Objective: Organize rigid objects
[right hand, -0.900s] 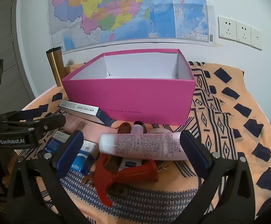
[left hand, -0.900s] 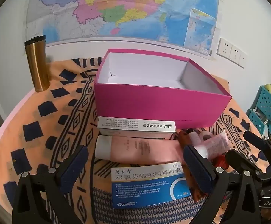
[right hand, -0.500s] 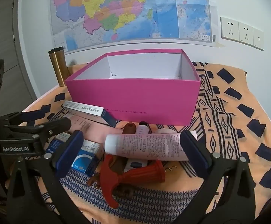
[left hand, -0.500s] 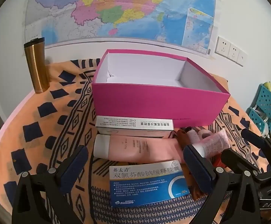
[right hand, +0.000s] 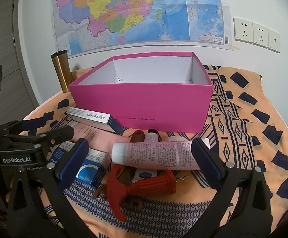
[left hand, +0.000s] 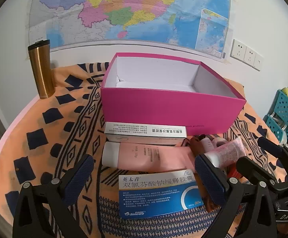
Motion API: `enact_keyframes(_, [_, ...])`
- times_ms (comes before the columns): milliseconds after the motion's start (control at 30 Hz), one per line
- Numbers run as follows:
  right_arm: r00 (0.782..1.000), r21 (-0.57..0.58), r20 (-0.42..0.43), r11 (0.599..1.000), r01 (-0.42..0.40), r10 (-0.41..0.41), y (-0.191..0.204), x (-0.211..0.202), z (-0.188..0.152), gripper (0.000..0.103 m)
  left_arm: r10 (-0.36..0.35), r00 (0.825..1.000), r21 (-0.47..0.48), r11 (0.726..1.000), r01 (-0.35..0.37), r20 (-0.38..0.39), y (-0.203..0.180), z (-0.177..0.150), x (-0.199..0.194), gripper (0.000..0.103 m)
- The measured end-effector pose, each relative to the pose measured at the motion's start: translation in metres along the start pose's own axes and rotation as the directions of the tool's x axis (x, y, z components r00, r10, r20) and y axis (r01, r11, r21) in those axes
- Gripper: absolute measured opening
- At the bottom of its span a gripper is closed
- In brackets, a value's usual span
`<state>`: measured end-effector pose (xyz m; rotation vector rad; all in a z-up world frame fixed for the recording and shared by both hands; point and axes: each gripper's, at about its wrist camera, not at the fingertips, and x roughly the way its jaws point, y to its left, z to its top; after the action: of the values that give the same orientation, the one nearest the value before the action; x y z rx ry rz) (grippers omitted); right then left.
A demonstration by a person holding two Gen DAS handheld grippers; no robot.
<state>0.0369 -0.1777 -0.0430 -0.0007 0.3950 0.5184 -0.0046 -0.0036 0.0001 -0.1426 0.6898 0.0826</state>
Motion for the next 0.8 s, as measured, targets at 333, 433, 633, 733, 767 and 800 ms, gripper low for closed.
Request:
enact_keyframes(333, [1.0, 0.003, -0.002, 1.0, -0.001, 0.001, 0.0014, 0.0003, -0.0014, 0.103, 0.002, 1.0, -0.001, 1.0, -0.002, 0.002, 0.0007, -0.0013, -0.0011, 0.103])
enact_keyframes(433, [1.0, 0.005, -0.002, 1.0, -0.001, 0.001, 0.0014, 0.0005, -0.0011, 0.103, 0.002, 1.0, -0.001, 1.0, -0.002, 0.003, 0.0011, -0.0011, -0.0013, 0.103])
enact_keyframes(633, [1.0, 0.01, -0.004, 1.0, -0.004, 0.004, 0.0012, 0.0011, -0.0014, 0.103, 0.003, 1.0, 0.0, 1.0, -0.003, 0.003, 0.0011, -0.0011, -0.0013, 0.103])
enact_keyframes(733, [1.0, 0.009, -0.004, 1.0, -0.004, 0.004, 0.0009, 0.001, -0.0012, 0.103, 0.003, 1.0, 0.0, 1.0, -0.003, 0.003, 0.0006, -0.0014, -0.0013, 0.103])
enact_keyframes(767, [1.0, 0.009, -0.005, 1.0, -0.006, 0.006, 0.0007, 0.0011, -0.0011, 0.103, 0.003, 1.0, 0.0, 1.0, -0.003, 0.003, 0.0012, -0.0011, -0.0012, 0.103])
enact_keyframes(800, [1.0, 0.009, -0.006, 1.0, -0.006, 0.006, 0.0008, 0.0012, -0.0012, 0.103, 0.003, 1.0, 0.0, 1.0, -0.003, 0.003, 0.0008, -0.0015, -0.0013, 0.103])
